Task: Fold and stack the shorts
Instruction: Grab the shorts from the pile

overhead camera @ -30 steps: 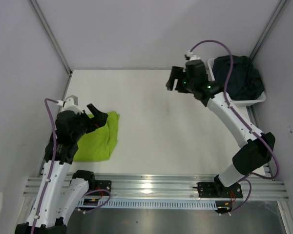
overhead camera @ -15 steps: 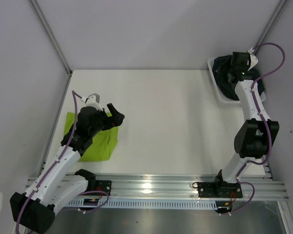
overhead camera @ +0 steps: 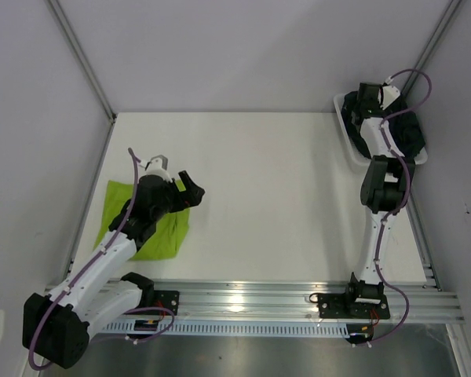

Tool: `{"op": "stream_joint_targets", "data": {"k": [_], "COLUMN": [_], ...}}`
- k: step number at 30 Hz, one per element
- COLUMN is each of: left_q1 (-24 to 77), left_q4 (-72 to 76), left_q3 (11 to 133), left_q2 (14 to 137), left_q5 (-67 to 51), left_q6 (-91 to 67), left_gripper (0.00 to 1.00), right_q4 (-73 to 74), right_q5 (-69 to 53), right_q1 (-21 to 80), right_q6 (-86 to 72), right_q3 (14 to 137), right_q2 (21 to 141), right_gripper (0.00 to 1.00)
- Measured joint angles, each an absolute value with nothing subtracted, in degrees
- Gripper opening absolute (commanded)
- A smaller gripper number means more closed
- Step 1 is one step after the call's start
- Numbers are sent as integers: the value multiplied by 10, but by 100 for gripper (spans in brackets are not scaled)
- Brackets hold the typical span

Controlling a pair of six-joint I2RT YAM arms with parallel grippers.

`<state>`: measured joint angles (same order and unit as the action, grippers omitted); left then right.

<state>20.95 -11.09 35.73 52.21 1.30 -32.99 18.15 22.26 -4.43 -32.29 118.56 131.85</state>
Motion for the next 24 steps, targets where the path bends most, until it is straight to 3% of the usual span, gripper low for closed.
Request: {"op": "stream_joint_targets", "data": {"k": [5, 8, 12, 13, 19, 24], "left_q1": [228, 231, 231, 231, 235, 252], "left_q4": [-112, -116, -121, -122, -130, -138], "left_q3": [346, 346, 346, 346, 346, 346], "left_q2": [515, 495, 465, 461, 457, 445], "left_q5": [8, 14, 20, 21, 26, 22], "left_q6": [-327, -322, -317, -316, -315, -317], "left_gripper": [99, 99, 99, 99, 99, 99], "right_q4": [148, 135, 123, 120, 89, 82], "right_q5": [236, 242, 246, 245, 248, 278], "right_q1": [-55, -58, -61, -62, -58, -36], "right_q6": [-304, -294, -294, -294, -274, -225], "right_q3": [1301, 1358, 1360, 1360, 1360, 1358], "right_q2": [1435, 1492, 1518, 1521, 1507, 1418], "right_gripper": [82, 60, 4, 0, 0, 0]}}
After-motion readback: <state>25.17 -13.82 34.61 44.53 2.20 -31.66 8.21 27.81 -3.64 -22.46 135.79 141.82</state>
